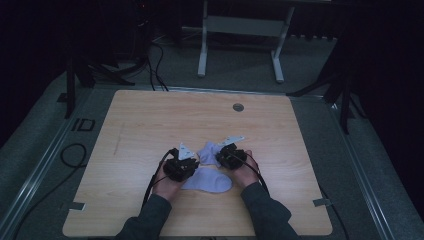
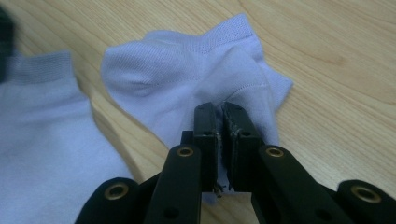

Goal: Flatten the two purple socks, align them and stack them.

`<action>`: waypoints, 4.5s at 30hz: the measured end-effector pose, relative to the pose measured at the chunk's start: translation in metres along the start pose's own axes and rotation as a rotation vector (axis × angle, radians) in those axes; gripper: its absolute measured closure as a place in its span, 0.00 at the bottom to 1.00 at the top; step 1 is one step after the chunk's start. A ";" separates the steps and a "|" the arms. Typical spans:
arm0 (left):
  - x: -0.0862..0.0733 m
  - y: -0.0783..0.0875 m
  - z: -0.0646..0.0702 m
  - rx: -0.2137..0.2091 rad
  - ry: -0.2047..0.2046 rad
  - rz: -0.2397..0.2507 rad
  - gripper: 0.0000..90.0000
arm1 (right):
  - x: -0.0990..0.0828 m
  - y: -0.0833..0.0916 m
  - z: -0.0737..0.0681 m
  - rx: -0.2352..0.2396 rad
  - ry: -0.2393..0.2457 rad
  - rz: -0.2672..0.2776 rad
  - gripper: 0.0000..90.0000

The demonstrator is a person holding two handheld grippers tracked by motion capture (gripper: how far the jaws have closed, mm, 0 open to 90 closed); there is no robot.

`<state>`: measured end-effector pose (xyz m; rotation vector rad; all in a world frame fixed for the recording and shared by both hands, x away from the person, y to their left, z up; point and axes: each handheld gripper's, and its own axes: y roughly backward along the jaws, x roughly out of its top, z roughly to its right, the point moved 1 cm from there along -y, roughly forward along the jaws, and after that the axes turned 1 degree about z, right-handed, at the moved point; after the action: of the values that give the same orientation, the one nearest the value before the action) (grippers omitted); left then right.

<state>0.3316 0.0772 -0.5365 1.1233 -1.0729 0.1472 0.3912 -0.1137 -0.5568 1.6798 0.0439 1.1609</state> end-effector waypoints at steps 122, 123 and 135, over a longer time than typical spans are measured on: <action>0.013 -0.054 0.000 0.049 -0.026 -0.095 0.99 | -0.057 0.044 0.057 -0.054 -0.171 0.024 0.95; 0.013 -0.054 0.000 0.049 -0.026 -0.095 0.98 | -0.057 0.044 0.057 -0.054 -0.171 0.024 0.95; 0.014 -0.032 -0.009 0.045 0.010 -0.057 0.90 | -0.055 0.044 0.055 -0.053 -0.170 0.012 0.87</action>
<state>0.3635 0.0635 -0.5474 1.1913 -1.0324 0.1328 0.3795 -0.2022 -0.5588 1.7276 -0.1027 1.0161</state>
